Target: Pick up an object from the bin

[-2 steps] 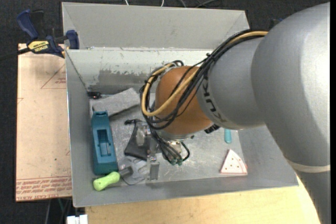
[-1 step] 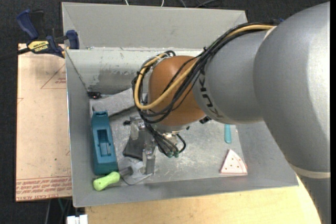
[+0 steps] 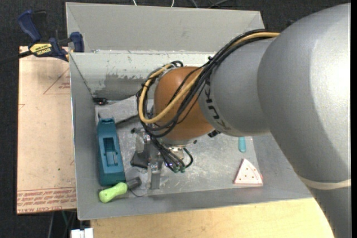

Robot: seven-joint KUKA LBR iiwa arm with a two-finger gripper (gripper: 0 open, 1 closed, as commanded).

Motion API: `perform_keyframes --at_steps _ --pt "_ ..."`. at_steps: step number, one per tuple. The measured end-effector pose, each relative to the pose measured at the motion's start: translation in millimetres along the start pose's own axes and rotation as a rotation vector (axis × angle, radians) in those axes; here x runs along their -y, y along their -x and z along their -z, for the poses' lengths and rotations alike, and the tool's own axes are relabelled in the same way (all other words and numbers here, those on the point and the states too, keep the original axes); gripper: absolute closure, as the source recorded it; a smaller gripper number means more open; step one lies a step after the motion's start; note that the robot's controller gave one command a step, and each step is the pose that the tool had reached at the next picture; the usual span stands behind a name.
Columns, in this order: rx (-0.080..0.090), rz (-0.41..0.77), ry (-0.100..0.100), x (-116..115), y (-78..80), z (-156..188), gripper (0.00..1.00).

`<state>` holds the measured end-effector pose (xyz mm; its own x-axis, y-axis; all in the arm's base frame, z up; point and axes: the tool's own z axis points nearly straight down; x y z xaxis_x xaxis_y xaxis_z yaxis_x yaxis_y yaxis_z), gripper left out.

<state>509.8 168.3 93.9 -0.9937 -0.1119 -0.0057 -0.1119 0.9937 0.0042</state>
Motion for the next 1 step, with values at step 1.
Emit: perform_keyframes --at_steps 1 --pt "0.009 -0.013 -0.003 42.4 16.8 -24.6 0.00"
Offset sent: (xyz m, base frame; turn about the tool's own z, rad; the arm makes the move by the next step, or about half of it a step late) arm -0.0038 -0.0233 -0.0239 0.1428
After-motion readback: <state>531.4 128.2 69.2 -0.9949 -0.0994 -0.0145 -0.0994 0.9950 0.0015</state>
